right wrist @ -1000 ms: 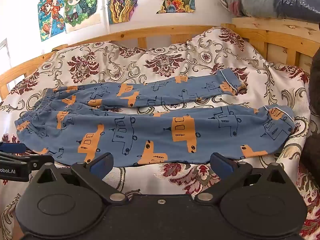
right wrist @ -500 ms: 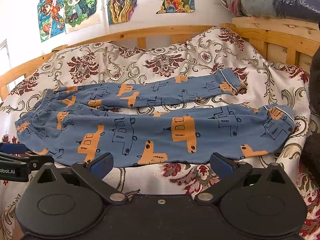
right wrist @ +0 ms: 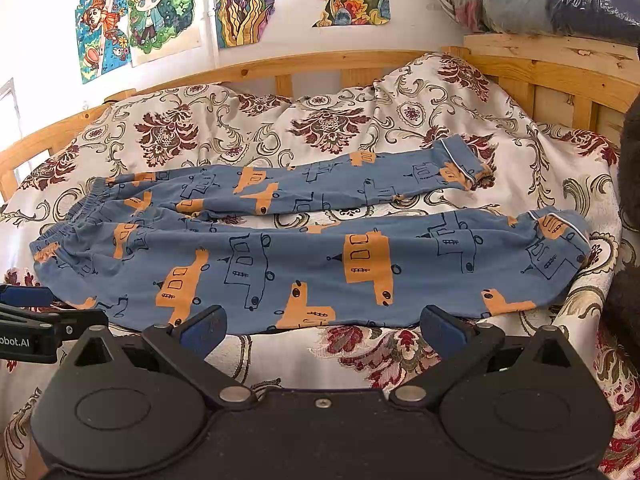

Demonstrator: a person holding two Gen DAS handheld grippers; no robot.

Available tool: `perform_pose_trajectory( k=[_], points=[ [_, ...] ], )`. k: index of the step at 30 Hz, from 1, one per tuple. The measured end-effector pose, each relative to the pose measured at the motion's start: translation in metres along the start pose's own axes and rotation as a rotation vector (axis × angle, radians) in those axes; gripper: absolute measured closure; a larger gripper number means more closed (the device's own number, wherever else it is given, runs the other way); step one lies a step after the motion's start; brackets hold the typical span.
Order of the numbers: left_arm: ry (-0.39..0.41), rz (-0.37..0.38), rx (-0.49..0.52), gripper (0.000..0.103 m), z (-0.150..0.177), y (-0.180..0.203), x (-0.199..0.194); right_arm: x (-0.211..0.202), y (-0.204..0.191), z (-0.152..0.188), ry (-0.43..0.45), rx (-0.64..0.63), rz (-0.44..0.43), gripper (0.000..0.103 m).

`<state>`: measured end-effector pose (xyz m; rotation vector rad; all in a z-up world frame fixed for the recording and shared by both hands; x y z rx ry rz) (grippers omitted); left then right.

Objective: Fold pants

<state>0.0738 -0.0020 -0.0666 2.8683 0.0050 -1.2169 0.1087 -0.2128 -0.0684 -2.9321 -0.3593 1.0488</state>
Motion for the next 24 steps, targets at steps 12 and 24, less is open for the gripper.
perform_pose_trajectory(
  k=[12, 24],
  points=[
    [0.000, 0.000, 0.000, 0.000, 0.0002, -0.0004, 0.0000, 0.0013, 0.0004, -0.0009, -0.001, 0.000, -0.002, 0.001],
    [-0.017, -0.019, -0.010, 0.000, -0.0021, -0.0082, 0.0052, 0.0053, -0.0046, -0.0016, -0.024, 0.016, -0.027, 0.001]
  ],
)
Point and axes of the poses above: each gripper's, at about its wrist camera, not at the fingertips, and x roughly the way its jaws point, y to its right, z to its underside, the point moved 10 cm from there along x, roughly the way its jaws point, and after that the axes turned 4 degrees about -y, right-handed, at the moved point
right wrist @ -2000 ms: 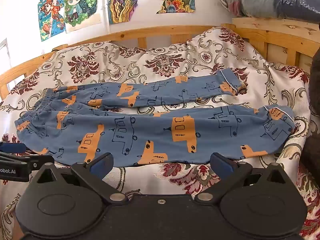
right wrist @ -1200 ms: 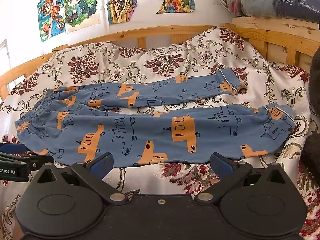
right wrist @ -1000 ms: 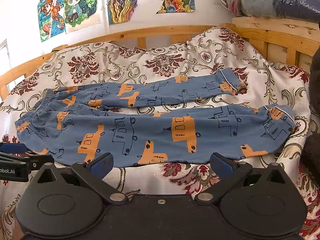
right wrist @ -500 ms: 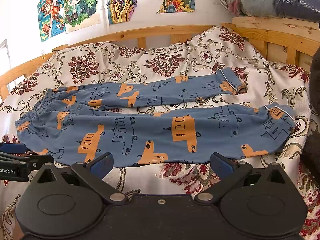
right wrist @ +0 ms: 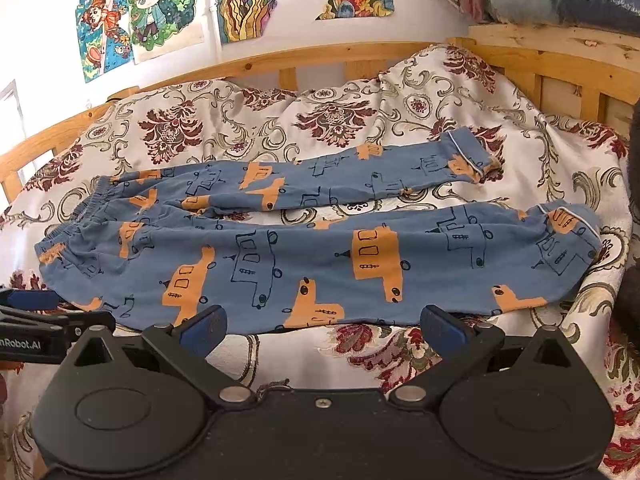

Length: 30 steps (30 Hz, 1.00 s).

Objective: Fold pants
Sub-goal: 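Grasp a pant leg cuff with the left tool while the right tool grasps the other leg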

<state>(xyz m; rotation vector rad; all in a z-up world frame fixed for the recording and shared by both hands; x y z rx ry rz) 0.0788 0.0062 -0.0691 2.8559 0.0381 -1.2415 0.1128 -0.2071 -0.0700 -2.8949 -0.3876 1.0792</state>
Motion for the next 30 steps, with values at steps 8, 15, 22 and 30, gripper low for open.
perform_pose_trajectory(
  k=[8, 15, 22, 30],
  points=[
    [0.087, -0.115, -0.009, 0.000, -0.053, -0.042, -0.005, 0.018, 0.001, -0.054, 0.020, -0.033, -0.088, 0.001],
    [0.043, -0.112, 0.169, 0.000, -0.143, -0.095, 0.024, 0.082, -0.010, -0.115, -0.042, -0.175, -0.206, 0.001],
    [-0.052, -0.094, 0.229, 0.000, -0.198, -0.149, 0.100, 0.166, -0.045, -0.187, -0.143, -0.326, -0.395, 0.001],
    [-0.208, 0.042, 0.268, 0.007, -0.203, -0.185, 0.154, 0.256, -0.136, -0.220, -0.248, -0.547, -0.653, 0.002]
  ],
)
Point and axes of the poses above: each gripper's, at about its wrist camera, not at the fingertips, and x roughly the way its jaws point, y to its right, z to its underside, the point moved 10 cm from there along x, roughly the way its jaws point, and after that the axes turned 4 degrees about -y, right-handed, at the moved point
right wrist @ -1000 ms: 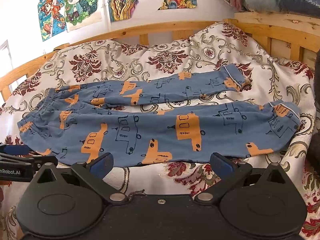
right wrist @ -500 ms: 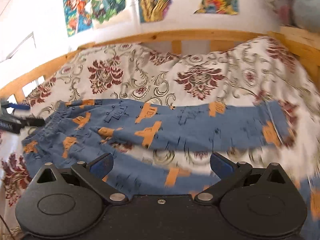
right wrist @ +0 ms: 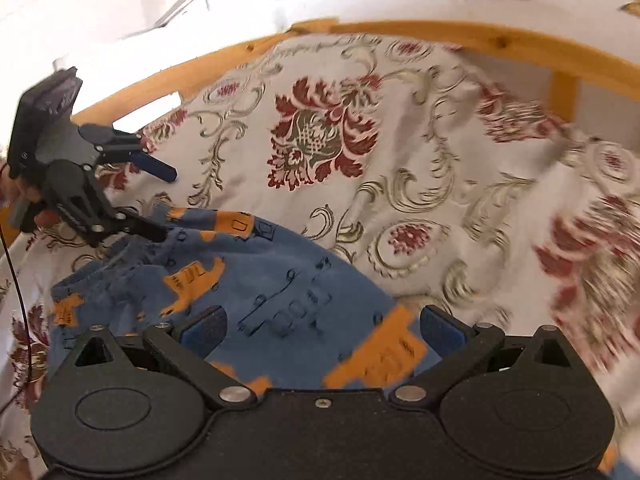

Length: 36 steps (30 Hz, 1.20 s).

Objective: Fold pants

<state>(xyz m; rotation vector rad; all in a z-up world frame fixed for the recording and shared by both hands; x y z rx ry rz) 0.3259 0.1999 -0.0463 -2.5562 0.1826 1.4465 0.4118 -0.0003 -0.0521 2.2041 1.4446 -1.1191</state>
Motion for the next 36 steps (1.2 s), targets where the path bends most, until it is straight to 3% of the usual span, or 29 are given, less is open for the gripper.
perform_pose_trajectory(
  k=[4, 7, 9, 15, 18, 23, 24, 25, 27, 28, 31, 36],
  points=[
    [-0.032, 0.052, 0.032, 0.017, 0.000, -0.010, 0.008, 0.032, 0.015, -0.005, -0.053, 0.000, -0.043, 0.014],
    [-0.034, 0.092, 0.032, 0.031, -0.003, -0.011, 0.007, 0.046, 0.022, -0.005, -0.072, -0.027, -0.036, 0.022],
    [-0.049, 0.134, 0.015, 0.051, -0.004, -0.009, 0.007, 0.052, 0.025, -0.008, -0.078, -0.035, -0.041, 0.026],
    [-0.095, 0.144, 0.001, 0.071, -0.002, -0.011, 0.015, 0.073, 0.022, -0.012, -0.119, -0.065, -0.068, 0.044],
    [-0.126, 0.131, -0.039, 0.076, -0.002, -0.020, 0.018, 0.082, 0.022, -0.009, -0.144, -0.080, -0.067, 0.047],
    [-0.176, 0.107, -0.002, 0.075, 0.001, -0.022, 0.024, 0.085, 0.026, -0.007, -0.149, -0.037, -0.080, 0.047],
    [-0.182, 0.104, 0.000, 0.075, 0.001, -0.021, 0.025, 0.085, 0.026, -0.007, -0.147, -0.037, -0.075, 0.051],
    [-0.190, 0.099, 0.005, 0.075, 0.001, -0.020, 0.026, 0.086, 0.025, -0.007, -0.150, -0.038, -0.070, 0.066],
    [-0.195, 0.067, 0.024, 0.089, 0.000, -0.018, 0.026, 0.086, 0.024, -0.004, -0.160, -0.043, -0.051, 0.085],
    [-0.199, 0.049, 0.034, 0.090, 0.000, -0.018, 0.026, 0.085, 0.023, -0.003, -0.158, -0.041, -0.046, 0.090],
    [-0.178, 0.018, 0.026, 0.094, -0.002, -0.016, 0.021, 0.077, 0.019, -0.005, -0.127, -0.046, -0.013, 0.099],
    [-0.106, -0.069, 0.022, 0.095, -0.003, -0.015, -0.002, 0.046, 0.002, -0.009, -0.037, -0.090, 0.089, 0.101]
  ],
)
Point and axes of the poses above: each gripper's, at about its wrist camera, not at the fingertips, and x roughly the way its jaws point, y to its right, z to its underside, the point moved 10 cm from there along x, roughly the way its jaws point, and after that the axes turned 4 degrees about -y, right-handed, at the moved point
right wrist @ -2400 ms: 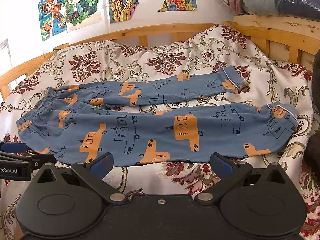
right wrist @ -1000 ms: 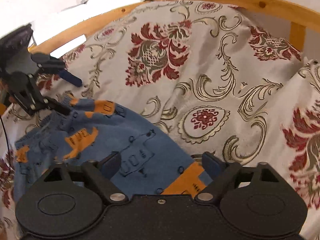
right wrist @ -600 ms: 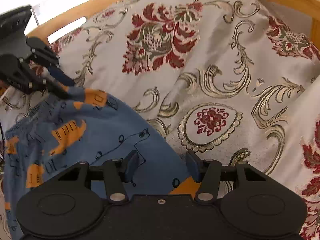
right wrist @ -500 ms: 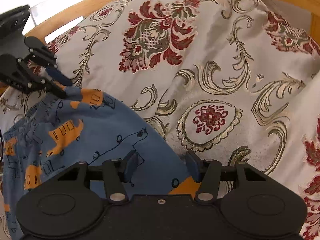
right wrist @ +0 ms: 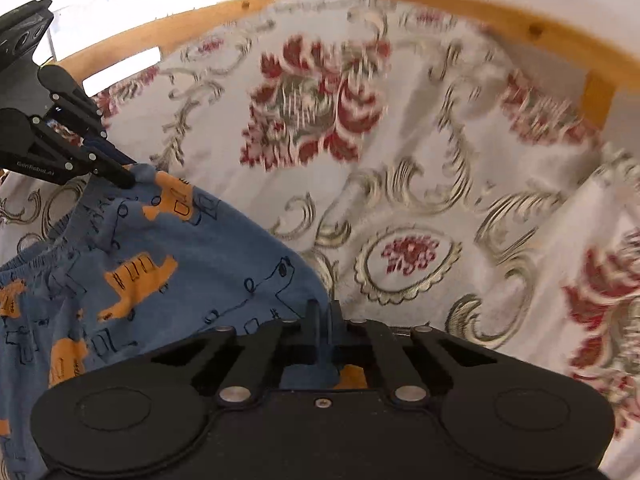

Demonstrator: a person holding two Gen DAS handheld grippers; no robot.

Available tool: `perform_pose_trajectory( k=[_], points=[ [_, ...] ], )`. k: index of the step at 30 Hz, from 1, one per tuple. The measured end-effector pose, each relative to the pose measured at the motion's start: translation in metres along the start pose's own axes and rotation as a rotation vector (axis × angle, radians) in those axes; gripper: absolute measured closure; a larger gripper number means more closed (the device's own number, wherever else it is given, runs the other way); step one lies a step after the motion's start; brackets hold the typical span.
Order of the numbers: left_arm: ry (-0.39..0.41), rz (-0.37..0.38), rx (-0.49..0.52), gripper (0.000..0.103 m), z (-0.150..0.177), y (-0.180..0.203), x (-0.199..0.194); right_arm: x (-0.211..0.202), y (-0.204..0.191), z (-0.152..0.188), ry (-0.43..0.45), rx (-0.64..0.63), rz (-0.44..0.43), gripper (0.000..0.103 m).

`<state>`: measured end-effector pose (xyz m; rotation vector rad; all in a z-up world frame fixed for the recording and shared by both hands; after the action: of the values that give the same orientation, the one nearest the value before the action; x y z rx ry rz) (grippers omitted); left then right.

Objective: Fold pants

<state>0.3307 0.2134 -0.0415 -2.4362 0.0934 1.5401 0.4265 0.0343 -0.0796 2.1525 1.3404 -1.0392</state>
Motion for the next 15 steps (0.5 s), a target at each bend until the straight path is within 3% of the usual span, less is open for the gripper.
perform_pose_trajectory(
  k=[5, 11, 15],
  points=[
    [0.138, -0.048, 0.015, 0.095, 0.010, 0.007, -0.036, -0.054, -0.031, 0.006, 0.119, -0.087, 0.159, 0.101],
    [0.300, -0.081, 0.080, 0.096, 0.048, 0.033, -0.083, -0.113, -0.096, 0.042, 0.205, -0.237, 0.341, 0.101],
    [0.346, -0.075, 0.139, 0.096, 0.083, 0.053, -0.102, -0.134, -0.141, 0.076, 0.189, -0.235, 0.357, 0.101]
  ],
)
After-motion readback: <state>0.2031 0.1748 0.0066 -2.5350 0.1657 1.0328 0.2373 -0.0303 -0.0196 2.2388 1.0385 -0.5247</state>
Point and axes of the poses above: each gripper's, at about its wrist camera, not at the fingertips, and x roughly the way its jaws point, y to its right, z to its underside, the point moved 10 cm from there along x, roughly the way its jaws point, and after that the axes turned 4 degrees about -y, right-handed, at the moved point
